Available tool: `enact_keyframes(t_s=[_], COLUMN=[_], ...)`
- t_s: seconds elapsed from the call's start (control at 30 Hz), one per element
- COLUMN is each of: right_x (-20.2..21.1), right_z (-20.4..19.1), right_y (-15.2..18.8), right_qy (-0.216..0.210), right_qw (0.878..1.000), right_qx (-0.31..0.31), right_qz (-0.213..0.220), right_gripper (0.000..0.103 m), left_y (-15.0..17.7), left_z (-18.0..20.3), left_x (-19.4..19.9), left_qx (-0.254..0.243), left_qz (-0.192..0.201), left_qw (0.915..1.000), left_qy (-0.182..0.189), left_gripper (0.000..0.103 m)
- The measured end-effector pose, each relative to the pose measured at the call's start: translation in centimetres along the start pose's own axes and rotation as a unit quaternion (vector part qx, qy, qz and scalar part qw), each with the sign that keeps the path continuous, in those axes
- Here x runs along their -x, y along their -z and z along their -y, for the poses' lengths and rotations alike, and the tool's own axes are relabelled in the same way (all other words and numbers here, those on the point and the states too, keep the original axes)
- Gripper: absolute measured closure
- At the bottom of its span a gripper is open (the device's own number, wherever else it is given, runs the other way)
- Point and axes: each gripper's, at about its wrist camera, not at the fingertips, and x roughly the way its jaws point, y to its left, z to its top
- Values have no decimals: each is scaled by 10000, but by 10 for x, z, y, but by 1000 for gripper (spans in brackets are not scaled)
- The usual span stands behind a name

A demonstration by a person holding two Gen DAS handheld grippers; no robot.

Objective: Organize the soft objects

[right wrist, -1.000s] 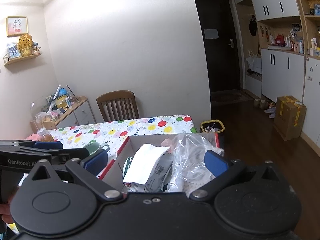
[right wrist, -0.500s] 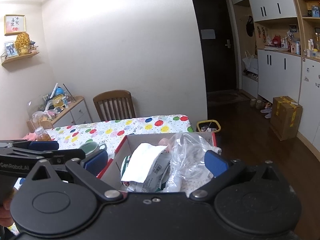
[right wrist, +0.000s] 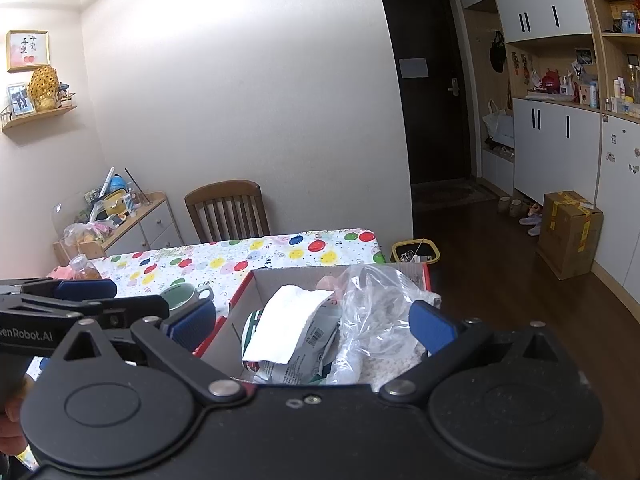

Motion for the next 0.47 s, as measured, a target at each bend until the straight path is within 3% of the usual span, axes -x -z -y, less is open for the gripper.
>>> enact_keyframes(t_s=[0.47], right_x=[0], right_z=[-3], right_y=[1], right_qy=[-26], right_qw=[10000], right_qx=[42], right_qz=[-28], right_gripper=[0], left_y=[0], left_z=[0], left_x=[2], left_qx=[55], left_qz=[53], left_qw=[9999], left_qy=[-84], left_gripper=[2])
